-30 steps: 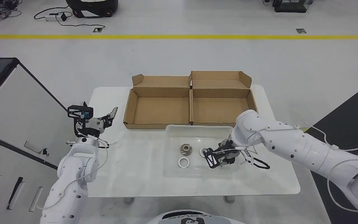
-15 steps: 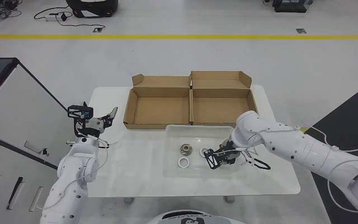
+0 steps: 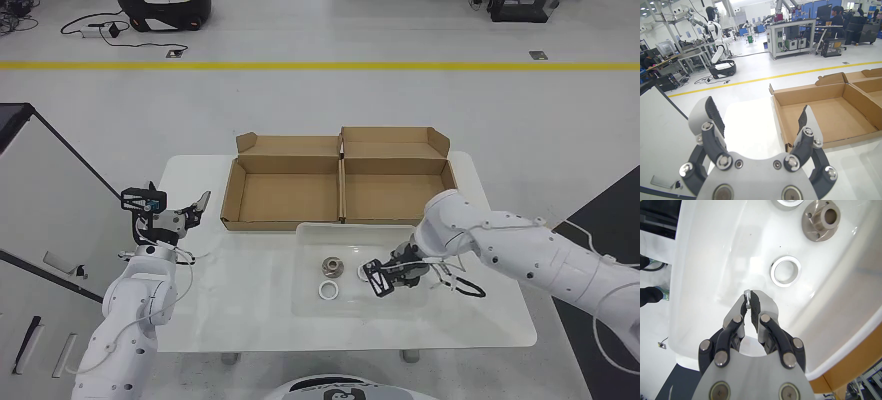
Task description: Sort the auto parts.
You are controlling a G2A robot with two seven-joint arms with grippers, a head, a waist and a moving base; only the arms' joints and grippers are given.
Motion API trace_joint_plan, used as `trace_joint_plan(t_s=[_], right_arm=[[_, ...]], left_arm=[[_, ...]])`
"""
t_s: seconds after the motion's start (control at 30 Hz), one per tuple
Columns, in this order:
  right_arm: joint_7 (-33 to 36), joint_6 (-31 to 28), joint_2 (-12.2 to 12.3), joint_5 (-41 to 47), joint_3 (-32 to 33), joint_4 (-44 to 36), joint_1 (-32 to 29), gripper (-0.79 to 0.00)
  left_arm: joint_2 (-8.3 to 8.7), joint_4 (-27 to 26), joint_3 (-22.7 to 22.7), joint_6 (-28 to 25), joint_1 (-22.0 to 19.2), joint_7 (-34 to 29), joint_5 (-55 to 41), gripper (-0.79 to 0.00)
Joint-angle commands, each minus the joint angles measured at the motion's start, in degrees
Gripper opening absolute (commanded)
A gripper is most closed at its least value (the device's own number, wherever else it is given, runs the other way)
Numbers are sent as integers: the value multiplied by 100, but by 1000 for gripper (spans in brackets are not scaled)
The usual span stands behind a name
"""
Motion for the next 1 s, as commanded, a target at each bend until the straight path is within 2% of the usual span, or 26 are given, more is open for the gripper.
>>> trace_joint_plan(t_s=[0.0,0.37,0.6,0.77,0.97], right_arm=[[0,0,60,90,0,-114,119,-785],[123,124,520,996,51,-1049,728,-785],[61,425,693,1359,314,-1520,710,-785],[-266,511,791,1342,560,-1519,614,-785],[-868,85,893,1118,882,-1044,504,-785]], left_arm=[[0,0,0,0,0,0,0,0],[0,0,0,0,0,0,0,0],[0,0,0,0,0,0,0,0],[0,0,0,0,0,0,0,0],[0,0,0,0,0,0,0,0]])
